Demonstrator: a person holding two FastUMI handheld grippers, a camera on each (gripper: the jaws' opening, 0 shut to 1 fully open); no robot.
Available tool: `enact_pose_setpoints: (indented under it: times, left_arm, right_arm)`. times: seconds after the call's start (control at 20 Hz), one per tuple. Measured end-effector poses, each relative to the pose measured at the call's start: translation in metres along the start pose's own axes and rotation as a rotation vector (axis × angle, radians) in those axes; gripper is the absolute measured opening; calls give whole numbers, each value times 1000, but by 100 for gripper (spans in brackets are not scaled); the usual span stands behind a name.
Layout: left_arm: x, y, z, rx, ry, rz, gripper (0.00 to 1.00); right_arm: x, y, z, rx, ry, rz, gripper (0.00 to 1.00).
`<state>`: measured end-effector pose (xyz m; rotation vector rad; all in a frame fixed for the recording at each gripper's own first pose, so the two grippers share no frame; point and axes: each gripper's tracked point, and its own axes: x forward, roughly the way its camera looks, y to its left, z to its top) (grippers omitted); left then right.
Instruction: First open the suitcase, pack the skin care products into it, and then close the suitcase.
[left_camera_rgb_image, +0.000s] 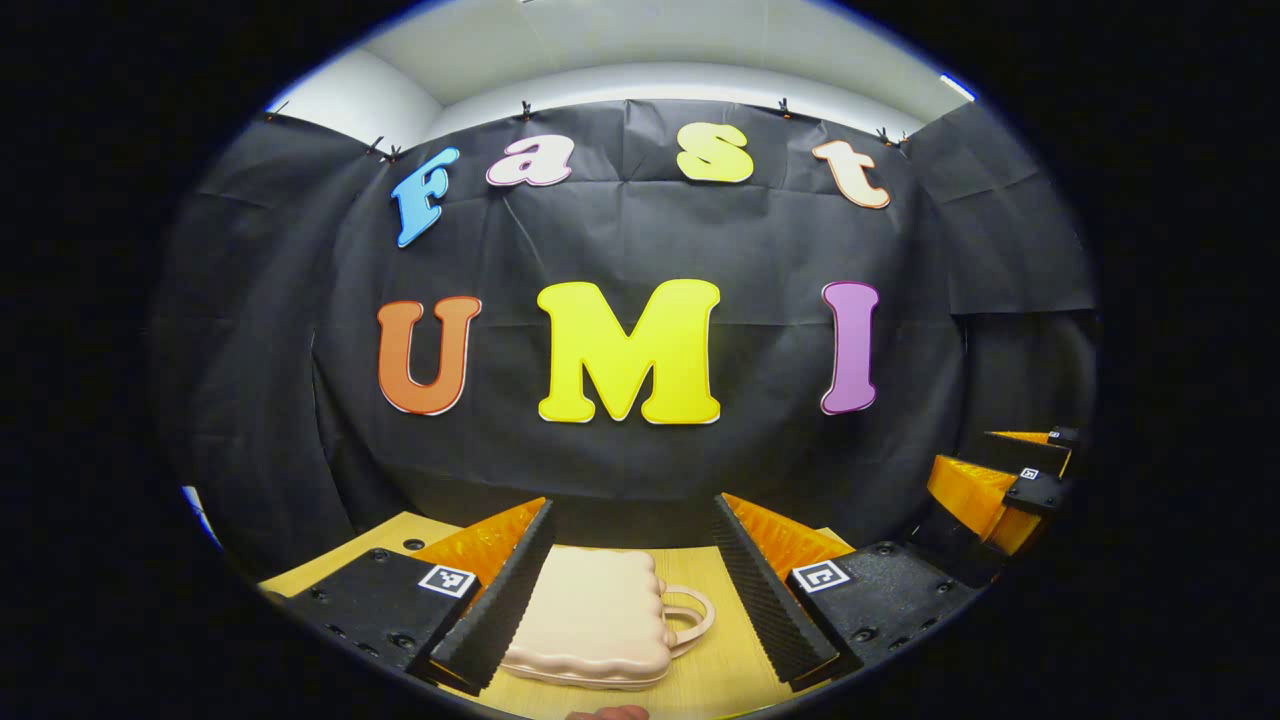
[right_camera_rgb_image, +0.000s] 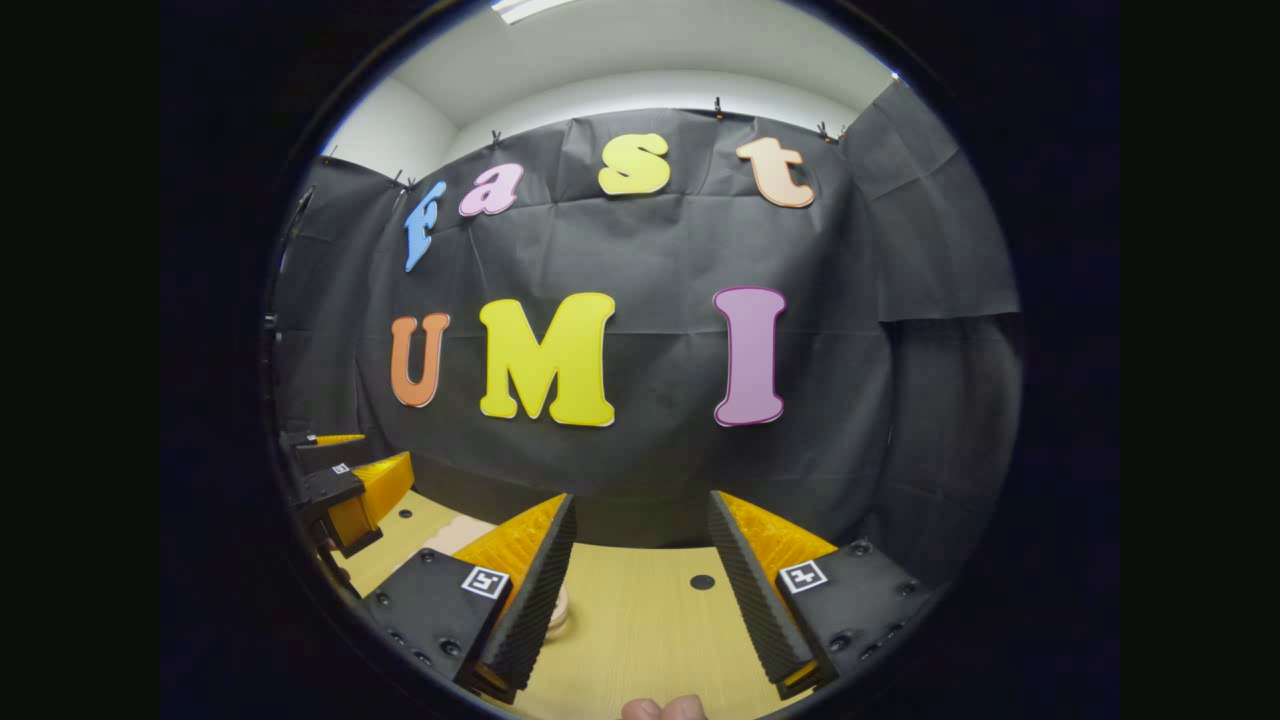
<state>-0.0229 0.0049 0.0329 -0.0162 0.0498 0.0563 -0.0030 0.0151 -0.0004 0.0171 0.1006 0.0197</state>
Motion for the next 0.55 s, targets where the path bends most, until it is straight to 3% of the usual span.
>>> enact_pose_setpoints:
  times: [0.55]
  left_arm:
    - [0,-1,0,4,17,0,99]
  right_arm:
    - [4,-5,-2,-2,17,-13,79]
